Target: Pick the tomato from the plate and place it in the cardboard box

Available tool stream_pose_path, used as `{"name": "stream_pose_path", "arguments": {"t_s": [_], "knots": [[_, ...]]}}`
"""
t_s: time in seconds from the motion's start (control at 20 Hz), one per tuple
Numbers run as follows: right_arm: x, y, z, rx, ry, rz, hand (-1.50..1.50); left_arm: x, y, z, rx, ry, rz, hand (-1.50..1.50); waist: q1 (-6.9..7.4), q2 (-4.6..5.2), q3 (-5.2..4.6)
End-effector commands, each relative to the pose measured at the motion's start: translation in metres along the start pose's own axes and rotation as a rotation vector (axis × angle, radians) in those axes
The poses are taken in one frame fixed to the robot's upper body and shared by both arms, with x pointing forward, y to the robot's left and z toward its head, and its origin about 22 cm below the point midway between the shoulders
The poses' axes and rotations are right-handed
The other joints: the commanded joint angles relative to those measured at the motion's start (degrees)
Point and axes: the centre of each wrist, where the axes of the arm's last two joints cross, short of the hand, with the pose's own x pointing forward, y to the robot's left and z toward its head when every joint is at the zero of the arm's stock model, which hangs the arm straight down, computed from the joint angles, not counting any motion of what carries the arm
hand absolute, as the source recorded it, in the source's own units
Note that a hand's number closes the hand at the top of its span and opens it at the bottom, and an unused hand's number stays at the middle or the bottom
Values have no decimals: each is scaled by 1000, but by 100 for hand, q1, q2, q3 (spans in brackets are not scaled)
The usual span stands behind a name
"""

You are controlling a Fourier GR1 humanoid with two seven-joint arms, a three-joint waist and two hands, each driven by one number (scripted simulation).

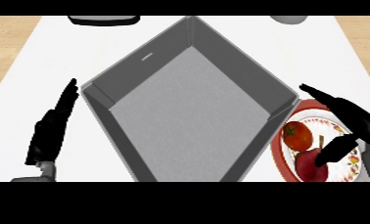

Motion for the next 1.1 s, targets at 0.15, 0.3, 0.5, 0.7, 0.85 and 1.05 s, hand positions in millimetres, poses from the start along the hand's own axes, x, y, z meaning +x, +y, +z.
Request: {"name": "stream_pose_path", "arguments": {"t_s": [0.15, 0.3, 0.5, 0.7, 0.85, 1.05], "knots": [[-2, 17, -11, 39, 17, 43, -150, 8, -16, -1, 9, 6, 10, 0, 5, 19, 35], [-15, 5, -17, 57, 29, 1, -150, 1, 10, -6, 3, -6, 17, 0, 20, 24, 35], [-15, 28, -11, -5, -31, 46, 150, 12, -12, 8, 21, 6, 10, 0, 11, 16, 36], [-12, 37, -13, -175, -12, 125, 150, -14, -5, 23, 2, 1, 14, 0, 32, 18, 36], [-12, 28, -13, -219, -50, 138, 150, 13, 0, -7, 1, 2, -8, 0, -8, 19, 35], [10, 10, -16, -297, -53, 121, 150, 3, -17, 8, 0, 18, -3, 0, -2, 12, 33]]}}
